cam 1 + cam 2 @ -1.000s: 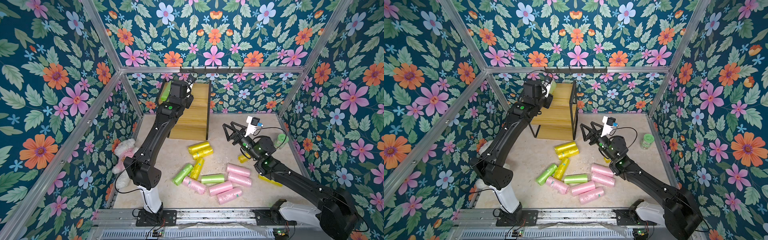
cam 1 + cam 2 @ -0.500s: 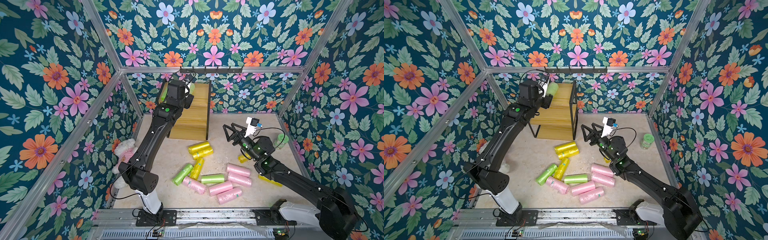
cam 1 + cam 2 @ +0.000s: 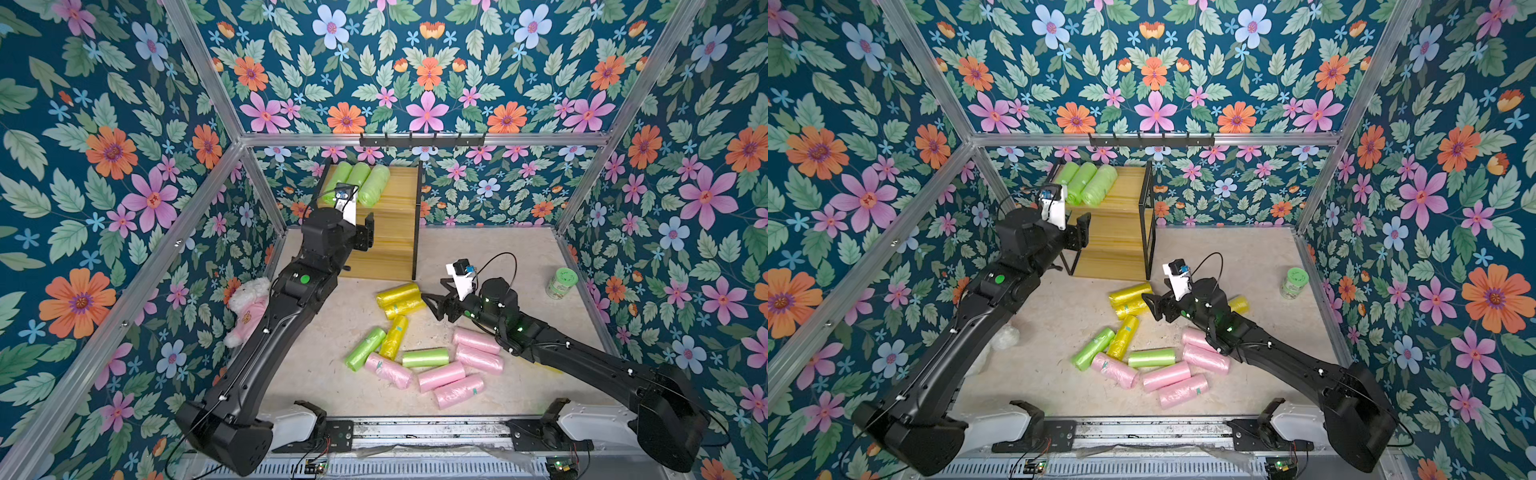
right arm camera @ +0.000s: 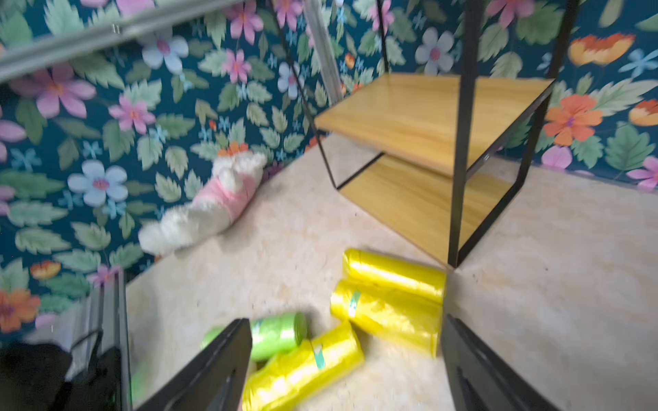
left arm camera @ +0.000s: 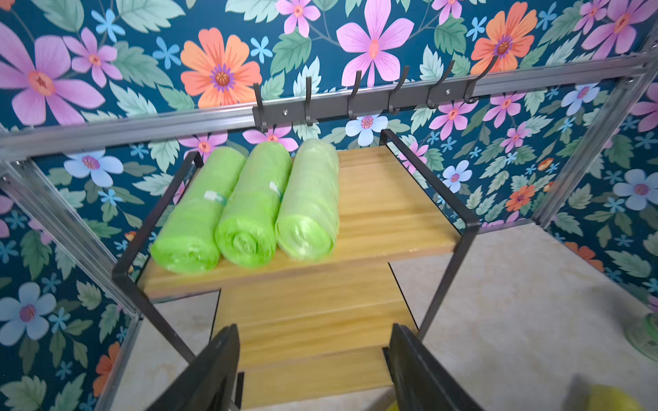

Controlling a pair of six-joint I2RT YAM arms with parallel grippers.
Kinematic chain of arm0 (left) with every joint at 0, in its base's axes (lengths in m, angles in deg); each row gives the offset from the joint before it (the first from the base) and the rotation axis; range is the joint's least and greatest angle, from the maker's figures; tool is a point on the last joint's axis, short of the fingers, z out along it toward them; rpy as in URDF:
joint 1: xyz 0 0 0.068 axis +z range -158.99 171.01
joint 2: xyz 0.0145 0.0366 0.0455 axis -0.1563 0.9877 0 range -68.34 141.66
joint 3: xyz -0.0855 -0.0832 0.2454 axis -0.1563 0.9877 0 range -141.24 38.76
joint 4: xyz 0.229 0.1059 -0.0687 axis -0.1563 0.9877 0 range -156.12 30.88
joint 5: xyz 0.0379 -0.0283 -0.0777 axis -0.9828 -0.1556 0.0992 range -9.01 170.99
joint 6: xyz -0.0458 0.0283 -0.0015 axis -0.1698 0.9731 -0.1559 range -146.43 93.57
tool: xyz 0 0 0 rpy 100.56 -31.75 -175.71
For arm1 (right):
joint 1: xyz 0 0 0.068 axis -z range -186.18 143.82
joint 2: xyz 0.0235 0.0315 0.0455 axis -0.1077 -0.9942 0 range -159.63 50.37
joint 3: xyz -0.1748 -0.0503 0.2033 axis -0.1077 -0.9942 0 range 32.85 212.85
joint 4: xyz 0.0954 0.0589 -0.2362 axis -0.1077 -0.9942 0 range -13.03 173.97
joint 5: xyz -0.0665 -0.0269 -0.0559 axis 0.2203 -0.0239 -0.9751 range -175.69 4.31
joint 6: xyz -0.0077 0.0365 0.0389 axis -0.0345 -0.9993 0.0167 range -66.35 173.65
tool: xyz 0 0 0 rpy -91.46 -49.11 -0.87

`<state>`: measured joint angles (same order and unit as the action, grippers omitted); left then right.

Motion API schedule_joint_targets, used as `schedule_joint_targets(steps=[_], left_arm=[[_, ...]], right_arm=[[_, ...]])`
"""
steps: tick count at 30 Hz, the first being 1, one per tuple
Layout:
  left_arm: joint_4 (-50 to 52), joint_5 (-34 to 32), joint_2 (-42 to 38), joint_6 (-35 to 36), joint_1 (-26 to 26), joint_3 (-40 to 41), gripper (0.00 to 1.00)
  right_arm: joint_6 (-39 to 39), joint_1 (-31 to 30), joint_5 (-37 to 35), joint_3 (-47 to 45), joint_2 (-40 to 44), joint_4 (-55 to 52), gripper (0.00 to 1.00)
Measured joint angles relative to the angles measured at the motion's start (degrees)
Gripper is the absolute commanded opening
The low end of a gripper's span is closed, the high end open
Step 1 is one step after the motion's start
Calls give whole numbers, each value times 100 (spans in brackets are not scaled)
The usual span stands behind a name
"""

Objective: Sort the rolls of trash bags by color and place them on the shelf
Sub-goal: Place the roll of trash bags on the shelf, then pick up the roll of trash bags from the center of the board.

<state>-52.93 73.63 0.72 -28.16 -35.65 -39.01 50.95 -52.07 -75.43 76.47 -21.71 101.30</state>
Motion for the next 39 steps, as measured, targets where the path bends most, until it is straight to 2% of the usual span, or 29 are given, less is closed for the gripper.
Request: schedule_joint_targets(steps=[7,13,20,31,39], left_arm=[[-149,570,-811,-715,2,1412,73],[-63,881,-898,-988,20,2131,75],[-24,872,-883,-1025,74,2288,75],[-28,846,-822,-1025,79,2269,75],[-42,726,-846,-1032,79,2293,75]], right_arm=[[1366,-911,85,293,-627,-1294,87],[1985,-1187,-125,638,-1377,-2221,86],[2332,-1274,-179,909,-1923,-2815,84],[2490,-1292,-341,1300,-2691,-3156,71],[2529,-1126,-778,1335,-2739,-3106,50]])
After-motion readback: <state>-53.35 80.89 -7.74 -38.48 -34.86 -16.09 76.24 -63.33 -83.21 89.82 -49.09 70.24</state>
